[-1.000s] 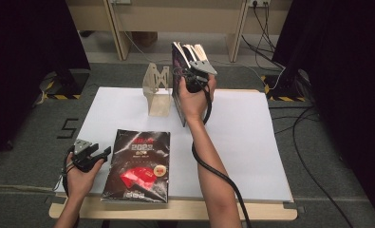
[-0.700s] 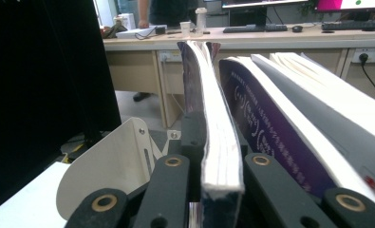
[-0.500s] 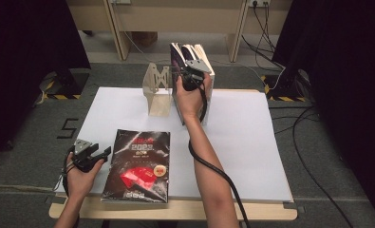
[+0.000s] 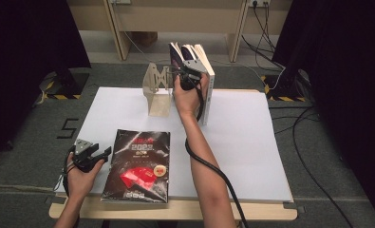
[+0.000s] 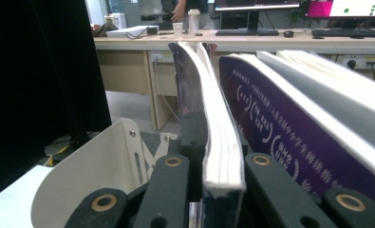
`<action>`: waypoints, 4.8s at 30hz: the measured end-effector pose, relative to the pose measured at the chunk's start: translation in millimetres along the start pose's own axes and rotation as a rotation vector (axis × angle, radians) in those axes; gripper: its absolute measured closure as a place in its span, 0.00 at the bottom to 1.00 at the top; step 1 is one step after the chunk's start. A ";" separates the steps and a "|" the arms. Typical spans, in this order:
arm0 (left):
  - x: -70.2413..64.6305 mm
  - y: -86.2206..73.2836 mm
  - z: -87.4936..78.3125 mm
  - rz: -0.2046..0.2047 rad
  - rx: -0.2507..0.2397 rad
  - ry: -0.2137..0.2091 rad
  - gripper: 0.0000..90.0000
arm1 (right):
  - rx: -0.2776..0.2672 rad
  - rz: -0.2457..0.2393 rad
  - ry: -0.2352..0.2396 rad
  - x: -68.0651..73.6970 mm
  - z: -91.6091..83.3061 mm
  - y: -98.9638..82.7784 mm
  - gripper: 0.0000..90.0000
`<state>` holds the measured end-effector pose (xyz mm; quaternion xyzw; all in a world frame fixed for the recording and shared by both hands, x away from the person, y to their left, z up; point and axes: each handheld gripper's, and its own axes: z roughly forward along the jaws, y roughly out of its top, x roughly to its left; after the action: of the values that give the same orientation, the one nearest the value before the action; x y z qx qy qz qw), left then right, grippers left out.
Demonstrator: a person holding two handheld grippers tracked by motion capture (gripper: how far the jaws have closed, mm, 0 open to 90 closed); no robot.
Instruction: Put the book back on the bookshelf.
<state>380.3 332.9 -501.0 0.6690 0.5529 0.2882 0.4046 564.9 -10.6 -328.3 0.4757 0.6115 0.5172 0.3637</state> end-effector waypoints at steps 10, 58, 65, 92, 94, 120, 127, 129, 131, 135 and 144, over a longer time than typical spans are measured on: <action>-1.6 -0.1 0.1 0.011 -0.003 0.002 0.46 | 0.031 -0.038 -0.016 2.8 0.8 -7.5 0.93; -1.5 0.1 0.8 0.013 0.004 0.000 0.46 | 0.042 0.044 -0.036 -33.1 -67.6 -19.3 0.73; -1.0 0.3 0.4 0.013 0.009 -0.002 0.46 | 0.060 0.024 -0.026 -20.6 -52.5 -14.9 0.75; -1.2 0.5 0.9 0.015 0.012 -0.006 0.46 | 0.197 -0.090 0.036 2.1 3.0 4.4 0.85; -1.3 0.3 0.7 0.018 0.009 -0.007 0.46 | 0.198 -0.103 0.049 0.4 3.7 6.0 0.85; -3.6 0.2 0.9 0.034 0.007 -0.005 0.46 | 0.079 -0.056 -0.079 -5.1 -15.8 -9.8 0.76; -4.1 0.3 0.8 0.045 0.012 -0.006 0.46 | 0.081 -0.036 -0.069 -7.4 -23.2 -10.0 0.71; -4.3 0.3 0.8 0.046 0.012 -0.004 0.46 | 0.078 -0.031 -0.063 -8.7 -24.9 -10.4 0.72; -4.4 0.2 0.9 0.046 0.010 -0.005 0.46 | 0.091 0.003 -0.040 -11.4 -26.5 -9.9 0.83; -4.6 0.4 1.3 0.049 0.014 -0.003 0.46 | 0.110 0.066 -0.050 -13.7 -27.0 -7.3 0.84; -4.6 0.3 1.2 0.047 0.013 -0.004 0.46 | 0.110 0.079 -0.061 -13.6 -25.3 -7.0 0.84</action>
<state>380.4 328.1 -501.1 0.6851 0.5380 0.2928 0.3942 543.6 -31.0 -330.8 0.5342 0.6085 0.4821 0.3347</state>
